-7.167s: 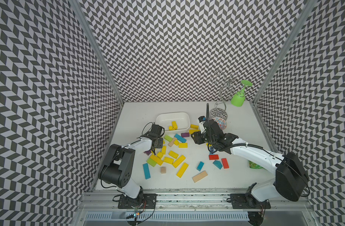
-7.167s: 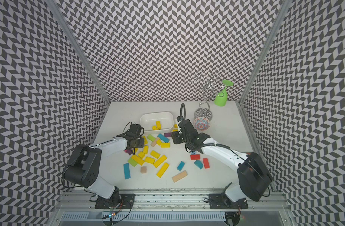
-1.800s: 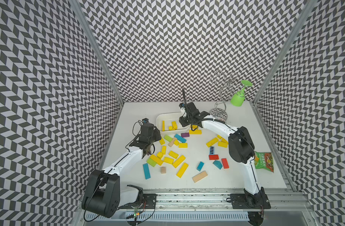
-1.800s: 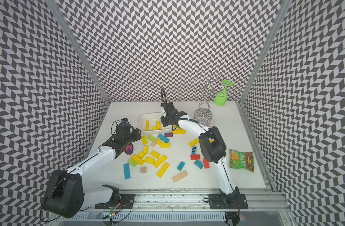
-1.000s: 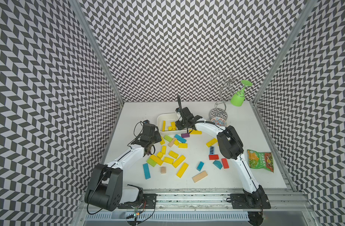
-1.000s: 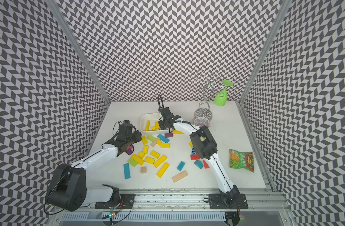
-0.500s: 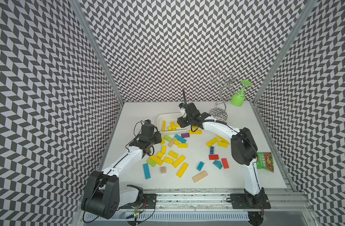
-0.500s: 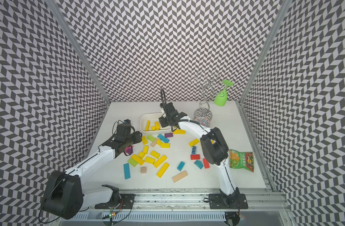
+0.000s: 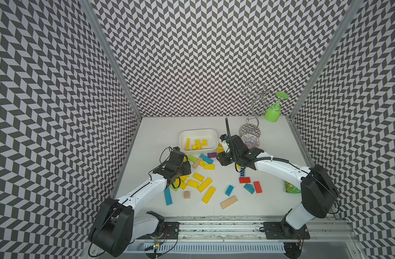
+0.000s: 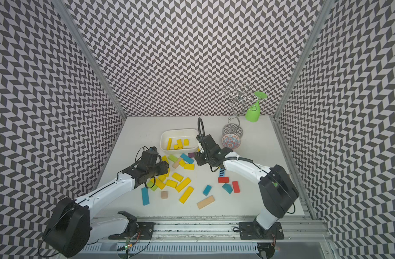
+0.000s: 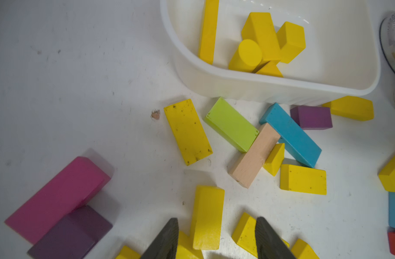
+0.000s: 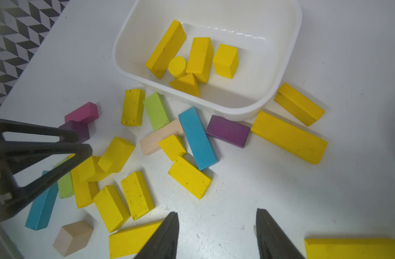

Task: Pick out the yellow building blocks
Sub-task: Pick up the building block from the center of the board.

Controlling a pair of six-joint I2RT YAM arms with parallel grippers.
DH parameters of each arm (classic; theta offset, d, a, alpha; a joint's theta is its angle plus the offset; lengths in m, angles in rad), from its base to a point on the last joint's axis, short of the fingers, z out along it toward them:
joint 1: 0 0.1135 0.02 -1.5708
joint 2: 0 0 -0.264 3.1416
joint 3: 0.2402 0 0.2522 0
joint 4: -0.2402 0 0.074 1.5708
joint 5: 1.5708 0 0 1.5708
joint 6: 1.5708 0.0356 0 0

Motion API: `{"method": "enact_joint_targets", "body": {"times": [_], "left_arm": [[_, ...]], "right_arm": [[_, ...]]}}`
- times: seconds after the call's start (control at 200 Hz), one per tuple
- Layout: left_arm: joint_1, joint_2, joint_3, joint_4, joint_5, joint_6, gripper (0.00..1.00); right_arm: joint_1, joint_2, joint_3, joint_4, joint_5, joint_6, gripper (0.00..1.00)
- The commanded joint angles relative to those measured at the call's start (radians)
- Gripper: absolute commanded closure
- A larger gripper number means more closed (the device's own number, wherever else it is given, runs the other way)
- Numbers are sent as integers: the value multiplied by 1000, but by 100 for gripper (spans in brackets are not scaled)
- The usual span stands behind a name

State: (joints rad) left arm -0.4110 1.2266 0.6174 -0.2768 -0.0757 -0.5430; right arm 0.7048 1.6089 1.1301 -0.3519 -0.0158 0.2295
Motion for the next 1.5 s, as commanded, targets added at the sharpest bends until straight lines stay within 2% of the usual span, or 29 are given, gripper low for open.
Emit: {"method": "enact_joint_targets", "body": {"times": [0.0,0.12,0.336,0.721,1.077,1.492], "left_arm": [[4,32,-8,87,-38,-77,40],[26,112,27,119,-22,-124,40],[63,209,82,66,-86,-178,42],[64,307,127,149,-36,-141,38],[65,406,186,137,-93,-143,40],[46,462,204,35,-224,-132,51]], "right_arm": [[5,-54,-14,53,48,26,44],[6,-55,-12,33,70,19,44],[6,-66,-15,18,107,5,44],[6,-70,7,-2,114,7,45],[5,-56,13,-6,114,7,44],[6,-53,5,14,103,21,45]]}}
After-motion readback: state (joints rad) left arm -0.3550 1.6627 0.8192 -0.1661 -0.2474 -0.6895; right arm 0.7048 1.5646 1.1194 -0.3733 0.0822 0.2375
